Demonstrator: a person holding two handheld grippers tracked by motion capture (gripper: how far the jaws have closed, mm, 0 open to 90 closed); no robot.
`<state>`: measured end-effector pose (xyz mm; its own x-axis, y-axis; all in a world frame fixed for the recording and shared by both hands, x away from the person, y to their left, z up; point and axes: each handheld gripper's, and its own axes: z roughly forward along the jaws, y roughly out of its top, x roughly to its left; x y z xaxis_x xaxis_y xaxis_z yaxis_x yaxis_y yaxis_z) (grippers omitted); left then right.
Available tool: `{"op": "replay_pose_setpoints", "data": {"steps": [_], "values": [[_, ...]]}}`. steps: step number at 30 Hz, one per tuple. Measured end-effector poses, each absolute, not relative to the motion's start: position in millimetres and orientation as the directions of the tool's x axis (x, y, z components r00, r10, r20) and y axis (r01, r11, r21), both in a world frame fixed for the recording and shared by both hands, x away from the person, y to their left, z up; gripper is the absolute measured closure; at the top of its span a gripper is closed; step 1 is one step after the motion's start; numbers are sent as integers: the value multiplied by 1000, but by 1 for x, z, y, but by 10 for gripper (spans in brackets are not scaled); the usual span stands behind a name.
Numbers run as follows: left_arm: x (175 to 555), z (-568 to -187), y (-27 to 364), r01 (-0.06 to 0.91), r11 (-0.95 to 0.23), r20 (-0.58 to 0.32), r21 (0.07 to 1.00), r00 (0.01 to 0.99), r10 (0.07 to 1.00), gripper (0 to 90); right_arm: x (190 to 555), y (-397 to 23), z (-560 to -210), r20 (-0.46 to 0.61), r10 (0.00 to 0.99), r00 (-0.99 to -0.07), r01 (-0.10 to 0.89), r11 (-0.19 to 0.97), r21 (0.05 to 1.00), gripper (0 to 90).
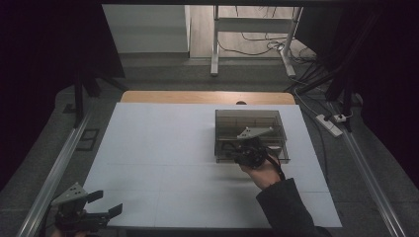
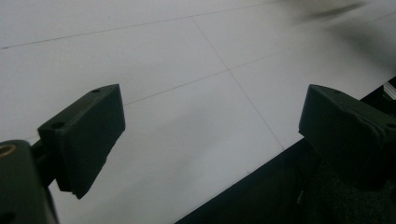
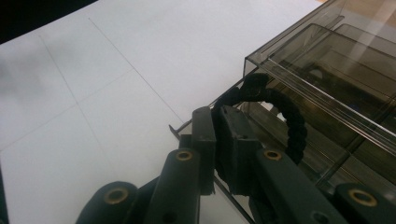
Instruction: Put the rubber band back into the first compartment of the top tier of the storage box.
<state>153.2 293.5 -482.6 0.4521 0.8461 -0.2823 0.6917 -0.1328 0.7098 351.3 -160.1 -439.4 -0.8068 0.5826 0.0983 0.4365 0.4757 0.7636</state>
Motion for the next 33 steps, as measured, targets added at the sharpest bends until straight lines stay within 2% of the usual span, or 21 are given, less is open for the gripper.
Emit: {"op": "replay_pose_setpoints", "data": {"steps": [14, 22, 23, 33], "values": [[153, -483, 293, 692, -133, -281, 710, 451, 847, 71, 352, -160, -441, 89, 597, -797, 435, 465, 771, 703], [153, -483, 293, 693, -133, -281, 709, 450, 848, 72, 350, -160, -439, 85, 607, -790, 438, 461, 772, 583], [153, -483, 293, 693, -132, -281, 709, 449, 848, 72, 349, -160, -439, 89, 609, -788, 442, 459, 771, 547], [153, -482, 293, 691, -132, -279, 711, 449, 849, 73, 341, -162, -434, 84, 610, -788, 433, 452, 780, 417]]}}
